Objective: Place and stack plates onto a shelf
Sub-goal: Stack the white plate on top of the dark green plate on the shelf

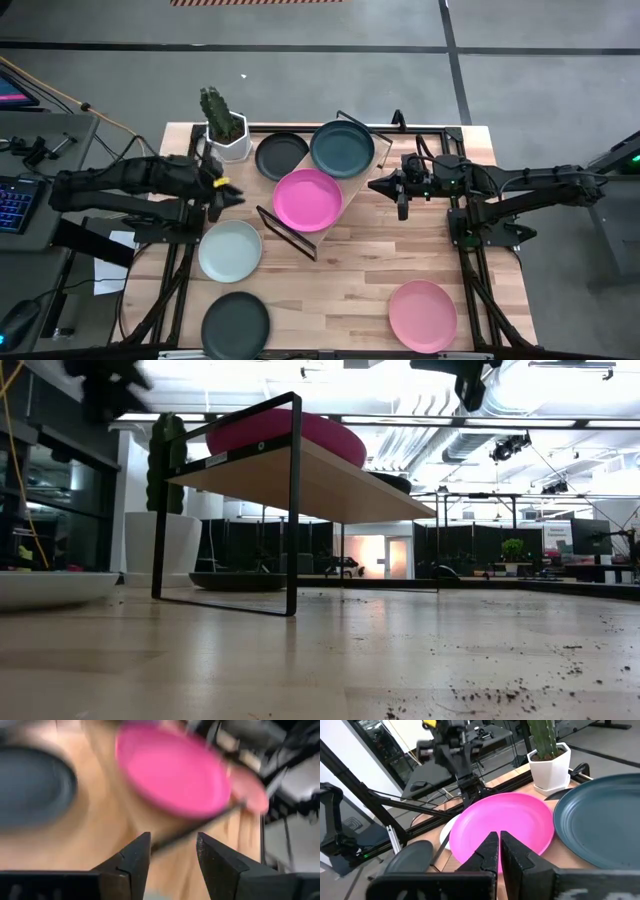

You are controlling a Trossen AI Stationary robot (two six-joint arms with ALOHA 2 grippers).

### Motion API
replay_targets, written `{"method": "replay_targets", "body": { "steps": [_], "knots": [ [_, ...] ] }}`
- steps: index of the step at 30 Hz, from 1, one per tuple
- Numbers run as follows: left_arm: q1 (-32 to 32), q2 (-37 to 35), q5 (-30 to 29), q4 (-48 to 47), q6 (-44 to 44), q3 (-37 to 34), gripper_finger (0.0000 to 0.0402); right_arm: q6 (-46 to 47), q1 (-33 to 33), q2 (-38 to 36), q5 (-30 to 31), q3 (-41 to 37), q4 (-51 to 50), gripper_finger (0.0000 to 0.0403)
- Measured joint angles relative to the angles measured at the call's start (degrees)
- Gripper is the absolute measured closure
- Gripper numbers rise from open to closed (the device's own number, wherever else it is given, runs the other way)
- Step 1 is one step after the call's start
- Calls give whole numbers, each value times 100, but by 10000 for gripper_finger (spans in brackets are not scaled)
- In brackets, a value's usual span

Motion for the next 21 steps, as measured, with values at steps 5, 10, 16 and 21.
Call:
{"method": "replay_targets", "body": {
  "steps": [5,10,16,21],
  "knots": [
    [-29,98,956,-975,-700,0,246,9,0,0,0,0,-81,403],
    [-409,184,1185,-1383,-2188,0,245,24,0,0,0,0,-94,403],
    [-1539,607,949,-1374,-3771,0,245,-22,0,0,2,0,-94,403],
    [-2930,1475,597,-979,-4142,0,245,-18,0,0,0,0,-132,403]
  ]
}}
